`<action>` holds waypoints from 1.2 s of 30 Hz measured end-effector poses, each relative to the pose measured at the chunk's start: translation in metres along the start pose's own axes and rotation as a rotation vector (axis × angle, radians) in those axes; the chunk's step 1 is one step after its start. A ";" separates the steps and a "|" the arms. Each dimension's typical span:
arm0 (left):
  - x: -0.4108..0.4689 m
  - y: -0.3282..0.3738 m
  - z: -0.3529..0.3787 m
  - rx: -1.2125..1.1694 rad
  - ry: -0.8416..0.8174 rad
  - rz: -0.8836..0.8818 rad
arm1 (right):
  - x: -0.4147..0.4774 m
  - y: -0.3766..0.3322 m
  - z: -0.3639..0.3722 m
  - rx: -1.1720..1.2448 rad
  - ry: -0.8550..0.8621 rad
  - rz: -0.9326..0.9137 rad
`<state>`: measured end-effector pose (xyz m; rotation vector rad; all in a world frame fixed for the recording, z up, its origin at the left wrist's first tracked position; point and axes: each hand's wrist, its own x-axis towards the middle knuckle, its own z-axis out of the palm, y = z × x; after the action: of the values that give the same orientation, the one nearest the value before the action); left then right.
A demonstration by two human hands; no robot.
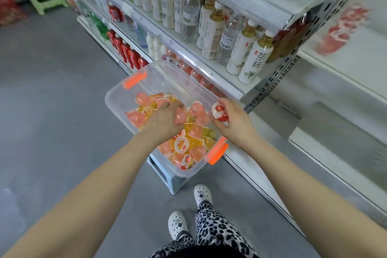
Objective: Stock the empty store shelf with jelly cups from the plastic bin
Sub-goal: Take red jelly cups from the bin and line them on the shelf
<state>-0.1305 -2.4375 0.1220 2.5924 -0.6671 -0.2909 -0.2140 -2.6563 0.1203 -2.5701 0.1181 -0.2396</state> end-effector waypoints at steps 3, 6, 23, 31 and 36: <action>0.000 0.026 -0.015 -0.060 0.049 0.085 | -0.006 -0.001 -0.034 -0.018 0.113 -0.004; 0.005 0.058 -0.028 -0.007 0.062 0.212 | -0.014 0.001 -0.076 -0.044 0.202 0.010; 0.079 0.323 -0.017 -0.076 0.149 0.664 | -0.045 0.120 -0.329 -0.110 0.539 0.298; 0.137 0.401 0.001 0.067 0.244 0.695 | 0.007 0.207 -0.362 -0.102 0.405 0.376; 0.169 0.424 0.011 0.220 0.300 0.657 | 0.044 0.244 -0.361 -0.097 0.321 0.363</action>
<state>-0.1608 -2.8584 0.2960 2.3639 -1.4283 0.3873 -0.2498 -3.0552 0.2972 -2.5260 0.7217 -0.5143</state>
